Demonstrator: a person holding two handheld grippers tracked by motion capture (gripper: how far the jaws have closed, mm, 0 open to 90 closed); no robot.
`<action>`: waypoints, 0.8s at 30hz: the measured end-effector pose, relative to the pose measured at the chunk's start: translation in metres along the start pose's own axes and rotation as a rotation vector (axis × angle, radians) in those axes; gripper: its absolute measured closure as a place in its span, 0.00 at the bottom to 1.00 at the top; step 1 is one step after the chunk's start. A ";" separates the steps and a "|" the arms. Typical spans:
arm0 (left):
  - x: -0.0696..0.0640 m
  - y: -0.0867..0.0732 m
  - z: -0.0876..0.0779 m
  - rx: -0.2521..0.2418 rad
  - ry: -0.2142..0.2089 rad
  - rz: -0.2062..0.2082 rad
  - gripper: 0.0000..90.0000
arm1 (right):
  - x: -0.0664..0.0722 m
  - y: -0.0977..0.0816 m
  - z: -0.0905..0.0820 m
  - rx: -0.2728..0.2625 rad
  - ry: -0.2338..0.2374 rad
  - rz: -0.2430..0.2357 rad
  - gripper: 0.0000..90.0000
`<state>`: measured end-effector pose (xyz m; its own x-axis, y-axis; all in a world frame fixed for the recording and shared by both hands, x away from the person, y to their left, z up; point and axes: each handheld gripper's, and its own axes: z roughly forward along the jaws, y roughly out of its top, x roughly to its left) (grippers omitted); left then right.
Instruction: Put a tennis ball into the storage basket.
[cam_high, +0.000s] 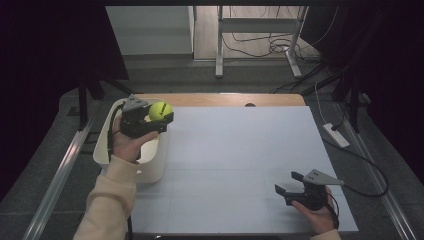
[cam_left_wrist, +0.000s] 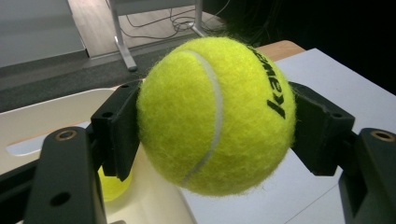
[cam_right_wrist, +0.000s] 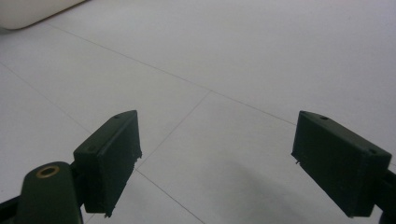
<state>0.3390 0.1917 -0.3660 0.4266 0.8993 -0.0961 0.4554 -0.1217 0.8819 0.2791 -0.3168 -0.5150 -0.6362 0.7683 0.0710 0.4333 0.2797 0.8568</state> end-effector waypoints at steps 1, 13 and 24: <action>0.001 0.000 -0.001 -0.001 0.005 -0.003 0.30 | 0.000 0.000 0.000 0.000 0.000 0.000 0.17; 0.016 -0.003 -0.010 0.011 0.048 -0.014 0.30 | 0.000 0.000 0.000 0.000 0.002 0.002 0.17; 0.029 -0.006 -0.019 0.021 0.082 -0.016 0.30 | 0.000 0.000 0.001 0.005 0.002 -0.002 0.17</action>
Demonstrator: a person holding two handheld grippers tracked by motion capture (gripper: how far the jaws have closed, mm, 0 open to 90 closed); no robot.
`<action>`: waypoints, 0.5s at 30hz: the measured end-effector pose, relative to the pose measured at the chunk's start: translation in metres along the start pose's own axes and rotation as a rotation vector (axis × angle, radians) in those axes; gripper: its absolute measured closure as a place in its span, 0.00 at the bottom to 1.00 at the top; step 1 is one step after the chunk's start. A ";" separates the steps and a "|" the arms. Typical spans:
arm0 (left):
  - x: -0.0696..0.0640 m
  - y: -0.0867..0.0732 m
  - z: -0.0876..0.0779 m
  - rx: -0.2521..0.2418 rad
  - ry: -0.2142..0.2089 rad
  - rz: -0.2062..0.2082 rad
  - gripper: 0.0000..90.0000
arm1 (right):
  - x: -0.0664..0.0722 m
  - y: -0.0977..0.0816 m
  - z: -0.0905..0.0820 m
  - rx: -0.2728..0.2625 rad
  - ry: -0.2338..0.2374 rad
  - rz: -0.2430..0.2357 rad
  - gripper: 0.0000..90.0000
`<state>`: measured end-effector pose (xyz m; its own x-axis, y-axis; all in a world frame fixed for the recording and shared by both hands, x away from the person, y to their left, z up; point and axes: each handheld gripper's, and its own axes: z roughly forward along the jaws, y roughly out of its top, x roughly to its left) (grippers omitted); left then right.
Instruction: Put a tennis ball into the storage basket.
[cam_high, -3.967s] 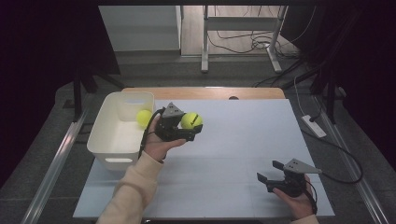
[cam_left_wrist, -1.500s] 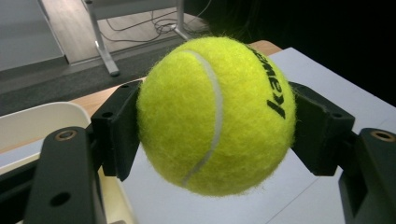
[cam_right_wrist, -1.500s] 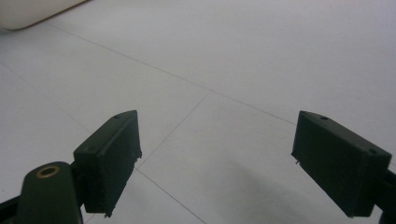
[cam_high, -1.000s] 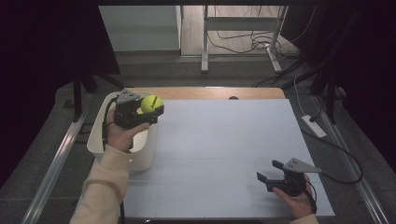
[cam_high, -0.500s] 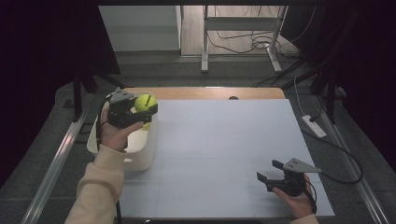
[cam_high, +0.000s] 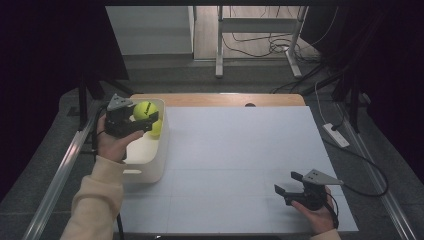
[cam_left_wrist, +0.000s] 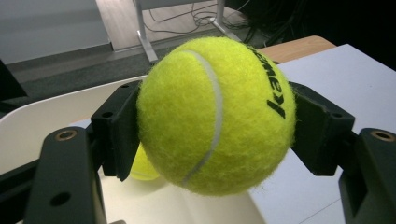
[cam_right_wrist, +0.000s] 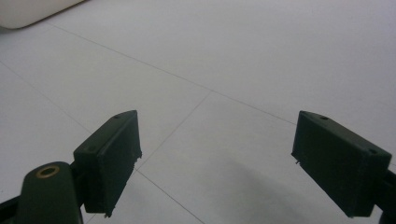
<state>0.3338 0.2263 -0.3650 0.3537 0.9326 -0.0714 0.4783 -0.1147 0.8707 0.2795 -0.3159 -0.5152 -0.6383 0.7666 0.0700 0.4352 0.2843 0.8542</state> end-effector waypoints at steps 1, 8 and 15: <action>0.002 0.000 -0.001 0.003 0.005 -0.001 0.30 | 0.000 0.000 0.000 -0.003 0.001 0.002 0.17; 0.015 -0.005 -0.007 0.030 0.038 0.001 0.30 | 0.000 0.000 0.000 0.001 0.000 0.000 0.17; 0.029 -0.010 -0.008 0.075 0.061 -0.005 0.30 | 0.001 0.000 0.001 0.001 0.002 0.001 0.17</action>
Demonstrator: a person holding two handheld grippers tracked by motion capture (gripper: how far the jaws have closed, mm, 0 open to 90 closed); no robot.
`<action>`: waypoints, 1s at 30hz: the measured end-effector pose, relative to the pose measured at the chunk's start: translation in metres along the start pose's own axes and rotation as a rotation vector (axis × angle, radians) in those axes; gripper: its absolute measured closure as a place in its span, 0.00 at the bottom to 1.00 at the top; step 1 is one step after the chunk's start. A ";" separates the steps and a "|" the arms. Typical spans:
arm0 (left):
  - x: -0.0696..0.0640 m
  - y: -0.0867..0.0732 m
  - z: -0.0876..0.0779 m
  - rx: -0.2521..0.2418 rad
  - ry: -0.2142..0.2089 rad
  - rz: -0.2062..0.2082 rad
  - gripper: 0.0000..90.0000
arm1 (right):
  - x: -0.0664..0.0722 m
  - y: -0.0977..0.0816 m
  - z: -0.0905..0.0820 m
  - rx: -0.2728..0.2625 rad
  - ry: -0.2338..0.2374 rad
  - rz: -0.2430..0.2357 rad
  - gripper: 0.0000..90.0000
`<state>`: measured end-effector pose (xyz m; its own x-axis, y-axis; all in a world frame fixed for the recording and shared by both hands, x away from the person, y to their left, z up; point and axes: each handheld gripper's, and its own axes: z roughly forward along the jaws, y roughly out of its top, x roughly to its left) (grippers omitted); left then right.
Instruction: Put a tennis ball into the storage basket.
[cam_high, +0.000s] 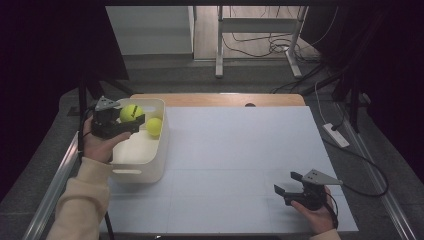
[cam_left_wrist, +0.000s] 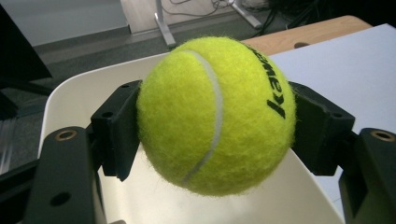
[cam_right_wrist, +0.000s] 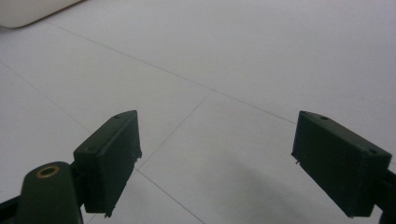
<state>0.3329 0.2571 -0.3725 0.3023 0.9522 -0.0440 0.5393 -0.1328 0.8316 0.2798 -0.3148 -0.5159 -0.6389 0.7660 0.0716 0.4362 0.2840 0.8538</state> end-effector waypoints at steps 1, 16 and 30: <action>0.001 0.000 0.000 0.003 0.000 -0.003 0.30 | 0.000 0.000 0.000 0.000 0.001 0.001 0.17; 0.016 -0.003 0.013 0.096 0.008 -0.019 0.30 | 0.000 0.000 0.000 0.004 -0.001 -0.002 0.17; 0.017 -0.006 0.020 0.161 0.007 -0.009 0.30 | 0.000 0.000 0.000 0.004 -0.001 -0.002 0.17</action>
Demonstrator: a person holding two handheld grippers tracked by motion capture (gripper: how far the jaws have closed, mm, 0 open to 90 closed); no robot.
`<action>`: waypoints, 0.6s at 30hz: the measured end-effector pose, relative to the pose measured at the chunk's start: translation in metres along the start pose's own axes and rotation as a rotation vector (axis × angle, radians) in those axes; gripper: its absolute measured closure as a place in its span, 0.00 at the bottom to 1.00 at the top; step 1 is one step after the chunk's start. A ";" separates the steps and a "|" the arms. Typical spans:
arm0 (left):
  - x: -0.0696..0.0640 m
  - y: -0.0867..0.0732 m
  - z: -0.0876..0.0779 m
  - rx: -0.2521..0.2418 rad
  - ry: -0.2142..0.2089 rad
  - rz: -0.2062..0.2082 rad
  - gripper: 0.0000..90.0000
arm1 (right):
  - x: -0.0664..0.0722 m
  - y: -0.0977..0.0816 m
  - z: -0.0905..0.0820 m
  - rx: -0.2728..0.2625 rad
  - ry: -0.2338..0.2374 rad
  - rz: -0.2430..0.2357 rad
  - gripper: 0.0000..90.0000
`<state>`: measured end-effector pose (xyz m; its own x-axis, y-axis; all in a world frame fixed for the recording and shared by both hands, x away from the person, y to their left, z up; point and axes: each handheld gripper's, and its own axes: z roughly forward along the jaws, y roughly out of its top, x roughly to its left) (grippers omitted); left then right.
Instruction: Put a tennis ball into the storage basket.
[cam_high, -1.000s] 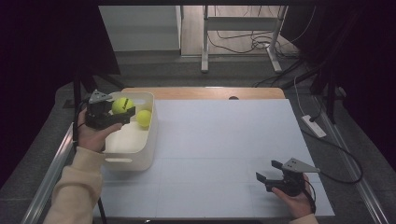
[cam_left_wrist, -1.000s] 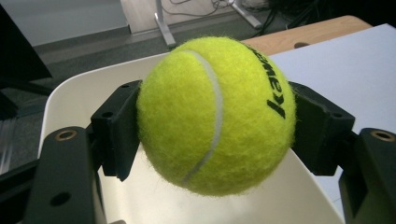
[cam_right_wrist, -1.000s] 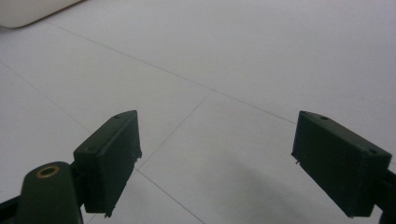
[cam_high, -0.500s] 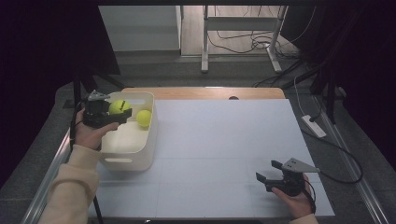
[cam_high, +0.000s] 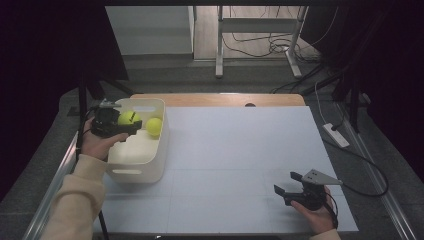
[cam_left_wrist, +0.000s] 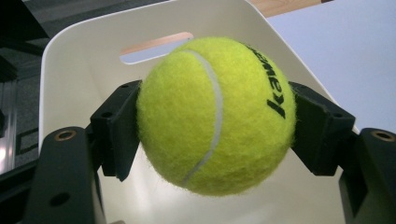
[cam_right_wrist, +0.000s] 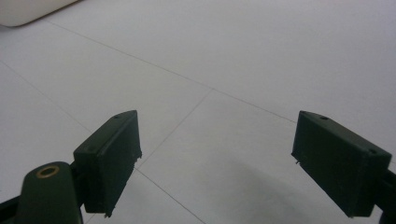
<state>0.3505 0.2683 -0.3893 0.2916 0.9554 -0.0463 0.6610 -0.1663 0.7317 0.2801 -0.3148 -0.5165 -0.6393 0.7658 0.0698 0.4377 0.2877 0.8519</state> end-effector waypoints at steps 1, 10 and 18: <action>0.000 0.000 0.000 0.001 0.001 -0.001 0.30 | 0.000 0.000 0.000 0.000 0.000 0.000 0.17; 0.002 0.000 -0.001 -0.015 0.002 -0.031 0.25 | 0.000 0.000 0.000 -0.001 -0.001 0.002 0.17; -0.001 0.002 -0.011 -0.091 -0.047 -0.023 0.19 | 0.000 0.000 -0.001 -0.001 -0.002 0.003 0.17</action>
<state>0.3439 0.2701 -0.3800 0.3110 0.9458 -0.0941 0.6031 -0.1199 0.7886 0.2799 -0.3152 -0.5162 -0.6364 0.7680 0.0712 0.4387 0.2845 0.8524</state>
